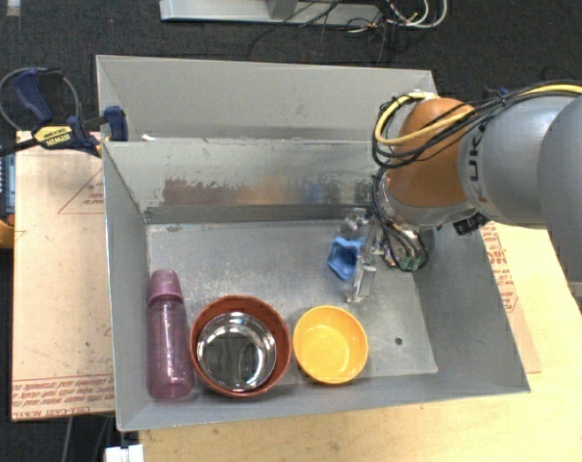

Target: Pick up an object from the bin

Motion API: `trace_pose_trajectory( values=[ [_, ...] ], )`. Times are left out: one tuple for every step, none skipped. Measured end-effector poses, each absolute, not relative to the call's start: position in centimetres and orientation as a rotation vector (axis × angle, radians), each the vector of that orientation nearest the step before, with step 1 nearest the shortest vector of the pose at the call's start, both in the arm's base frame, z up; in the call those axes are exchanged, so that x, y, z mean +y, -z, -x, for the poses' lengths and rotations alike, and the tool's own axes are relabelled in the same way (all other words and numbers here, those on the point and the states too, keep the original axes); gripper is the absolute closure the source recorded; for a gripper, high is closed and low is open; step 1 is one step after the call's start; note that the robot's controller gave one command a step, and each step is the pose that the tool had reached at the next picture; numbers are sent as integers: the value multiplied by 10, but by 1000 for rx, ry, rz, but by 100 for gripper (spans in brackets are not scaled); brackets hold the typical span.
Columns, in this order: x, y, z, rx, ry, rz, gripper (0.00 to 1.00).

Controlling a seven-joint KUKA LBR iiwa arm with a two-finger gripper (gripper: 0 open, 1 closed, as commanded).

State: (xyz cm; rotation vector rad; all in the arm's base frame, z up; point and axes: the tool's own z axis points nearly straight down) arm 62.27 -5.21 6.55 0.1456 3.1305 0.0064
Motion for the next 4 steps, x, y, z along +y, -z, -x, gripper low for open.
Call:
trace_pose_trajectory(
  values=[
    [-45,-71,-634,3112,-8,-289,0],
    [-51,-68,-628,3124,-8,-141,100],
    [-51,-68,-628,3124,-8,-141,100],
    [-51,-69,-628,3124,-9,-141,100]
  ],
)
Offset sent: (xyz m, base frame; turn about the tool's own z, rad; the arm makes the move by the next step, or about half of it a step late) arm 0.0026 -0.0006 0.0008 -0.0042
